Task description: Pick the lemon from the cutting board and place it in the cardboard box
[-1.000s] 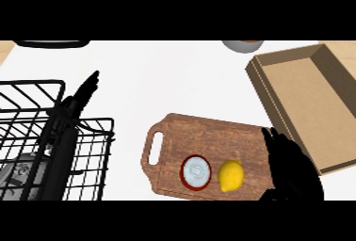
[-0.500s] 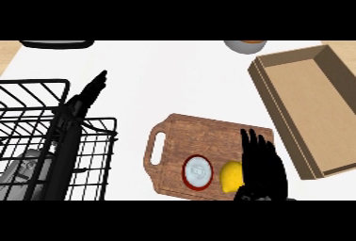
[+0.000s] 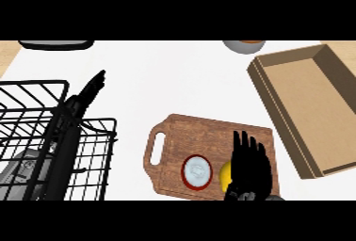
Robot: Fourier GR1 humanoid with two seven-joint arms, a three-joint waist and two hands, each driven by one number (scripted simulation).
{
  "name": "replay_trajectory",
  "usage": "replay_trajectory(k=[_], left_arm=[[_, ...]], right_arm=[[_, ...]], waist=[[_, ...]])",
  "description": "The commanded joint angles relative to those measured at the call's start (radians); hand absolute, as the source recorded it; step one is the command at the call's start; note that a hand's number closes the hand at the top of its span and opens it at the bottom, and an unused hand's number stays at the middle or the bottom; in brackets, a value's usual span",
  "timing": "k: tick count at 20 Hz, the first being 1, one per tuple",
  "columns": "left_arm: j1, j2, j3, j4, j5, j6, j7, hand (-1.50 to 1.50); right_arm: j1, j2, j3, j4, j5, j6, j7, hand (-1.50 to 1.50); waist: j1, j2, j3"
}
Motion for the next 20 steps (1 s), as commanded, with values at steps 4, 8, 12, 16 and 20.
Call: replay_trajectory(k=[4, 8, 12, 16, 20], left_arm=[[0.031, 0.001, 0.013, -0.052, -0.022, -0.008, -0.081, 0.0], [0.057, -0.016, 0.015, -0.057, -0.023, -0.022, -0.107, 0.0], [0.053, -0.02, 0.02, -0.127, -0.036, -0.019, -0.035, 0.0], [0.053, -0.038, 0.031, -0.088, -0.069, -0.009, -0.074, 0.0], [0.087, 0.001, 0.073, -0.111, -0.047, -0.06, -0.082, 0.0]], right_arm=[[0.002, 0.062, -0.052, -0.007, 0.062, 0.14, 0.208, -1.5], [0.076, 0.117, -0.041, 0.019, 0.111, 0.107, 0.166, -1.5], [0.076, 0.107, -0.038, 0.048, 0.157, 0.119, 0.039, 1.5], [0.049, 0.092, -0.028, 0.124, 0.249, 0.046, -0.081, 1.5], [0.022, 0.098, -0.028, 0.082, 0.309, 0.103, -0.083, 1.5]], waist=[[-0.005, -0.015, 0.01], [-0.004, -0.014, 0.011], [-0.002, -0.014, 0.012], [-0.002, -0.012, 0.012], [-0.001, -0.014, 0.012]])
